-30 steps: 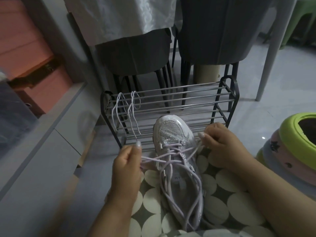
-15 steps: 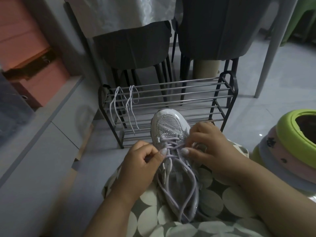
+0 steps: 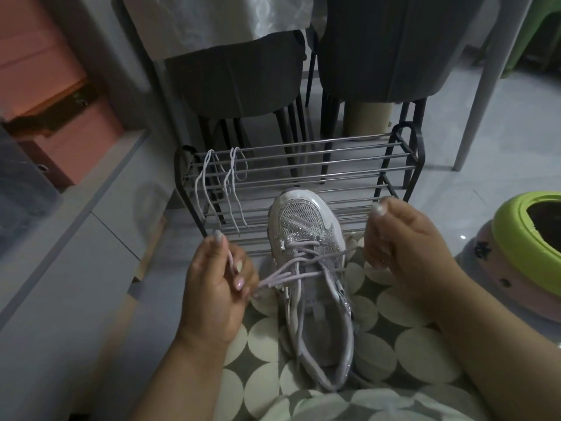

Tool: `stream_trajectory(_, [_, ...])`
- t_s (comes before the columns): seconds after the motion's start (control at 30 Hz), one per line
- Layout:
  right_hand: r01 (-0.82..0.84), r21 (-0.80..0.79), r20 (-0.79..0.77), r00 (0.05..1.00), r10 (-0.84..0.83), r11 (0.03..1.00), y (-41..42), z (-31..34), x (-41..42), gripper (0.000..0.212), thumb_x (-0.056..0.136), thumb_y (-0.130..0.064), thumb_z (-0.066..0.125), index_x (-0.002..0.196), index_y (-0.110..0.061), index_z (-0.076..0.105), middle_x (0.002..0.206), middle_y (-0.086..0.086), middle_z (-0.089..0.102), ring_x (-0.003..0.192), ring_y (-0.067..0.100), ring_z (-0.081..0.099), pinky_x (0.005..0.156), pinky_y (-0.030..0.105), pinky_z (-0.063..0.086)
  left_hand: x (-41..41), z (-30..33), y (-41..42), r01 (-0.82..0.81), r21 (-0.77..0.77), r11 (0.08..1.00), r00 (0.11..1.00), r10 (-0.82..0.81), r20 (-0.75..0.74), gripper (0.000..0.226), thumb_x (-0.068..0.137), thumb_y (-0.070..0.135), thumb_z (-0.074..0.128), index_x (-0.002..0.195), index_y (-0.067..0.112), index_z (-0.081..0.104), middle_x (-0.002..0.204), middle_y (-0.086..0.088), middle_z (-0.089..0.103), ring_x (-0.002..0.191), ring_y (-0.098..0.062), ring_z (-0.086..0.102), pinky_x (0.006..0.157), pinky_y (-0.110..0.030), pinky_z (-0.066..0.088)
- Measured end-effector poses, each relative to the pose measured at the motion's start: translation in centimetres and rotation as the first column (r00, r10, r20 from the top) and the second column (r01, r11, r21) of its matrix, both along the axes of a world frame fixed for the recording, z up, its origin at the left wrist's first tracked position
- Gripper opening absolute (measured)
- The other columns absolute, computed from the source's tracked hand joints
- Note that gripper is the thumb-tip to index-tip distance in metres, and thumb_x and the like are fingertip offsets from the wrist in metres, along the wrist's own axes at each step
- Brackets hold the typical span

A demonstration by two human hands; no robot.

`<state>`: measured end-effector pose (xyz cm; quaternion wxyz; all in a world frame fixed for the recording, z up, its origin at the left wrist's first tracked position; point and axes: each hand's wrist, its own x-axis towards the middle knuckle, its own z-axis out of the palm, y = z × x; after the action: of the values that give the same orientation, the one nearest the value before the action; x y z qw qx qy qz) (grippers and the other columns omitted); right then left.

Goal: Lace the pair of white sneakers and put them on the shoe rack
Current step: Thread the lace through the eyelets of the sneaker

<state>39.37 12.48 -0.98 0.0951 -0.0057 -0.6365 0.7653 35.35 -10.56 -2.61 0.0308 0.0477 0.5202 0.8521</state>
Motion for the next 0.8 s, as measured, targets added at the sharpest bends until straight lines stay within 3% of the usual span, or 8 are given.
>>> stream_trajectory(0.07, [0.030,0.415,-0.072,0.997,0.000,0.909,0.2,-0.8,0.2,0.030,0.086,-0.040,0.059,0.065,-0.023,0.046,0.051,-0.005,0.042,0.046,0.011,0.037,0.044,0.025,0.036,0.0,-0.4,0.2,0.004,-0.131,0.991,1.000,-0.007,-0.021,0.037,0.094,0.036,0.047,0.068,0.012,0.037,0.051,0.001,0.034,0.038,-0.008,0.026,0.040,-0.019,0.020])
stream_trajectory(0.17, [0.031,0.823,-0.100,0.991,0.092,0.568,0.3,-1.4,0.2,0.033,0.082,-0.062,0.051,0.076,-0.029,0.052,0.062,-0.005,0.051,0.051,0.009,0.043,0.050,0.033,0.041,0.4,-0.9,0.4,-0.035,-0.454,0.891,0.992,-0.023,-0.122,0.034,0.091,0.043,0.052,0.064,0.022,0.050,0.051,0.003,0.037,0.044,-0.011,0.032,0.043,-0.023,0.030])
stream_trajectory(0.27, [-0.030,0.912,-0.019,0.993,0.116,0.409,0.0,-0.9,0.3,0.041,0.080,-0.069,0.047,0.079,-0.030,0.060,0.064,-0.010,0.055,0.060,0.008,0.051,0.054,0.029,0.044,0.5,-1.2,0.4,-0.204,-0.735,0.647,0.942,-0.074,-0.326,0.036,0.089,0.050,0.046,0.070,0.022,0.058,0.051,0.007,0.049,0.048,-0.007,0.042,0.048,-0.024,0.035])
stream_trajectory(0.37, [-0.049,0.905,-0.023,0.986,0.163,0.423,0.2,-1.1,0.0,0.045,0.077,-0.070,0.050,0.073,-0.027,0.061,0.066,-0.009,0.056,0.061,0.007,0.053,0.054,0.027,0.043,0.4,-1.3,0.2,-0.312,-0.808,0.501,0.892,-0.137,-0.430,0.053,0.089,0.057,0.038,0.064,0.014,0.058,0.056,0.005,0.055,0.057,-0.011,0.052,0.052,-0.026,0.039])
stream_trajectory(0.47, [-0.086,0.669,0.013,0.995,0.104,0.739,0.4,-1.1,-0.3,0.049,0.069,-0.073,0.058,0.069,-0.024,0.059,0.056,-0.007,0.053,0.047,0.006,0.046,0.045,0.020,0.038,0.2,-1.7,-0.2,-0.256,-0.845,0.470,0.907,-0.185,-0.378,0.063,0.087,0.063,0.035,0.058,0.008,0.048,0.050,0.001,0.043,0.050,-0.014,0.041,0.050,-0.034,0.036])
stream_trajectory(0.57, [-0.076,0.135,0.078,0.995,0.066,0.988,0.6,-0.6,-0.2,0.044,0.078,-0.055,0.062,0.073,-0.012,0.061,0.060,0.002,0.055,0.050,0.013,0.051,0.050,0.024,0.043,0.4,-1.1,-0.3,-0.050,-0.774,0.631,0.960,-0.183,-0.212,0.062,0.081,0.065,0.047,0.059,0.008,0.045,0.050,0.005,0.038,0.051,-0.011,0.037,0.051,-0.028,0.034])
stream_trajectory(0.73, [-0.156,-0.510,-0.012,0.985,0.174,0.846,-0.2,0.2,-0.4,0.034,0.095,-0.023,0.040,0.065,-0.011,0.051,0.057,0.007,0.052,0.055,0.020,0.054,0.074,0.037,0.055,0.4,-0.2,-0.2,0.052,-0.274,0.960,0.998,-0.057,-0.013,0.044,0.093,0.045,0.051,0.057,0.020,0.055,0.057,0.002,0.047,0.054,-0.014,0.045,0.052,-0.021,0.043])
stream_trajectory(0.8, [-0.131,-0.573,0.003,0.987,0.162,0.809,-0.5,0.3,-0.5,0.038,0.097,-0.023,0.036,0.061,-0.015,0.042,0.046,0.000,0.037,0.041,0.013,0.037,0.058,0.033,0.052,0.0,0.0,-0.3,0.056,-0.053,0.997,0.998,-0.055,0.015,0.049,0.098,0.040,0.041,0.057,0.017,0.057,0.063,-0.001,0.052,0.061,-0.016,0.054,0.061,-0.027,0.050])
